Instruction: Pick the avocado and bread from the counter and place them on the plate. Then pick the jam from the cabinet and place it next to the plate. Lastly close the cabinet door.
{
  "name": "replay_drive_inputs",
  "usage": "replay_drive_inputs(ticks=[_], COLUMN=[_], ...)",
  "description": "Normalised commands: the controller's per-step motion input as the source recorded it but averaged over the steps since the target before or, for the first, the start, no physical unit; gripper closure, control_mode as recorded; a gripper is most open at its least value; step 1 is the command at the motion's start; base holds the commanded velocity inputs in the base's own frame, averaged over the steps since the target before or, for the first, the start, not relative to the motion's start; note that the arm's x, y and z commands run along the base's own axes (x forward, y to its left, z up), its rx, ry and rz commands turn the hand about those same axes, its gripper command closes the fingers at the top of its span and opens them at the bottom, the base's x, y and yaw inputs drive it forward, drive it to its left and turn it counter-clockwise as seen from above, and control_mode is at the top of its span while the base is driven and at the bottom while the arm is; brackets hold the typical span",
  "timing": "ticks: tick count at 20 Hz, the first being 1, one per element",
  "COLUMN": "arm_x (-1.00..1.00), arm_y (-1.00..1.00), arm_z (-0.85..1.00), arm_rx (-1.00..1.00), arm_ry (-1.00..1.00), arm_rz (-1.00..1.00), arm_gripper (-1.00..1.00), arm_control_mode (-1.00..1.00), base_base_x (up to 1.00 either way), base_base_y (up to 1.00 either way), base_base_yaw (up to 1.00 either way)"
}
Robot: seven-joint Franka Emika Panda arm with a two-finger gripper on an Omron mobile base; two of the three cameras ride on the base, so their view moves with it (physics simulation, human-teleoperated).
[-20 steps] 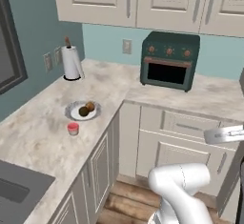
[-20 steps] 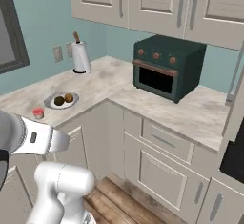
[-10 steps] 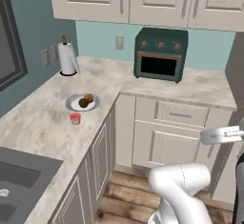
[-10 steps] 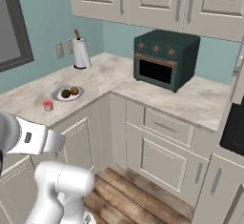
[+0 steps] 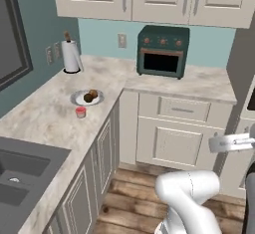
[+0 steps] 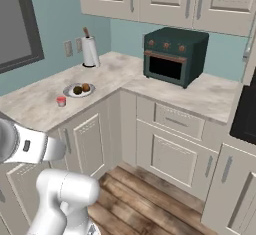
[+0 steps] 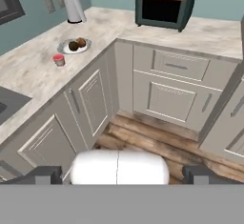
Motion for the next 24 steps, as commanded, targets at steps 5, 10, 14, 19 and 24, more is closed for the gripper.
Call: replay_drive_inputs(ticks=[5,10,14,19,24], arm_x=[0.00,0.00,0.00,0.00,0.00], arm_y=[0.00,0.00,0.00,0.00,0.00], arm_z=[0.00,0.00,0.00,0.00,0.00], arm_rx=[0.00,0.00,0.00,0.00,0.00], arm_ry=[0.00,0.00,0.00,0.00,0.00], arm_rz=[0.00,0.00,0.00,0.00,0.00], arm_gripper=[-1.00,-1.00,-1.00,-1.00,-1.00], arm_control_mode=[1.00,1.00,1.00,1.00,1.00], base_base_x=[0.27,0.38,-0.04,-0.35,-0.53], base_base_y=[-0.81,-0.85,-0.86,-0.85,-0.76], base_base_yaw=[-0.04,-0.01,0.00,-0.04,-0.14])
